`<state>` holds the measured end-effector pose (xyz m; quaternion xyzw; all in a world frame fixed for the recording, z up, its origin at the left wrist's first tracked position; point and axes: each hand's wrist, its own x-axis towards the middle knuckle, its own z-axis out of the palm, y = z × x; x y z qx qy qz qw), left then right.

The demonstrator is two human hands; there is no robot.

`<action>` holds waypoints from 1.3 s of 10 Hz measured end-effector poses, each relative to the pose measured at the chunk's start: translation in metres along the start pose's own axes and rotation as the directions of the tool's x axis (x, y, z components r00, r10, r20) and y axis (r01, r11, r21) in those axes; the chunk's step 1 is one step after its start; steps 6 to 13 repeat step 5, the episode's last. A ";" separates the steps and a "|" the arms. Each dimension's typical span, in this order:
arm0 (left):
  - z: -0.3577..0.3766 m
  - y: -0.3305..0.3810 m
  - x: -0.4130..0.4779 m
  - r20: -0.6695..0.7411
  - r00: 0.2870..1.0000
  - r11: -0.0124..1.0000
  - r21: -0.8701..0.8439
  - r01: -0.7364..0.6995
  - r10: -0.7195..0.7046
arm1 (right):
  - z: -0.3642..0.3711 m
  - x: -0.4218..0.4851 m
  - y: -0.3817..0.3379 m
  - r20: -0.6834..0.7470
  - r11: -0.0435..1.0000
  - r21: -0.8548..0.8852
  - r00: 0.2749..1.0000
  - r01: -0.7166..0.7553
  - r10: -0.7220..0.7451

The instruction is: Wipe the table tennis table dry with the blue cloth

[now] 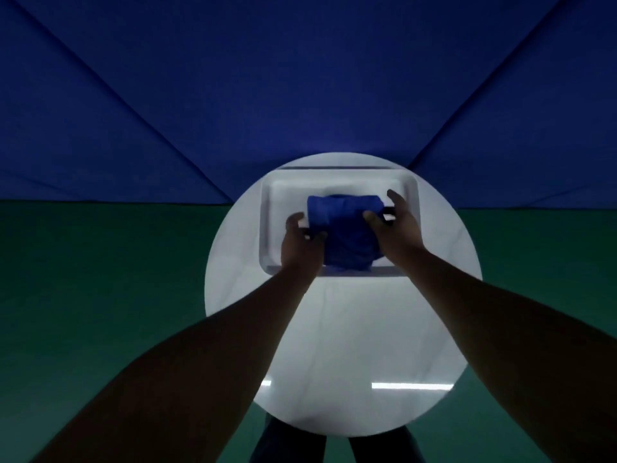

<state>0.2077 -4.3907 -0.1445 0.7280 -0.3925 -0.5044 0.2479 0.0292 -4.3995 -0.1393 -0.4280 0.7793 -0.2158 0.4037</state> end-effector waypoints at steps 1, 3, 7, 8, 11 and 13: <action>0.001 -0.022 0.015 0.046 0.943 0.787 0.539 -0.301 0.328 | 0.015 0.000 0.023 -0.025 0.919 -0.363 0.984 0.155 -0.175; 0.012 -0.037 0.023 0.551 0.828 0.354 0.757 -0.549 0.104 | 0.042 -0.003 0.054 0.421 0.687 -0.586 0.886 0.430 -0.196; 0.002 -0.009 0.006 0.510 0.845 0.407 0.746 -0.527 0.160 | 0.008 -0.018 0.027 0.379 0.679 -0.545 0.867 0.492 -0.324; 0.002 -0.009 0.006 0.510 0.845 0.407 0.746 -0.527 0.160 | 0.008 -0.018 0.027 0.379 0.679 -0.545 0.867 0.492 -0.324; 0.002 -0.009 0.006 0.510 0.845 0.407 0.746 -0.527 0.160 | 0.008 -0.018 0.027 0.379 0.679 -0.545 0.867 0.492 -0.324; 0.002 -0.009 0.006 0.510 0.845 0.407 0.746 -0.527 0.160 | 0.008 -0.018 0.027 0.379 0.679 -0.545 0.867 0.492 -0.324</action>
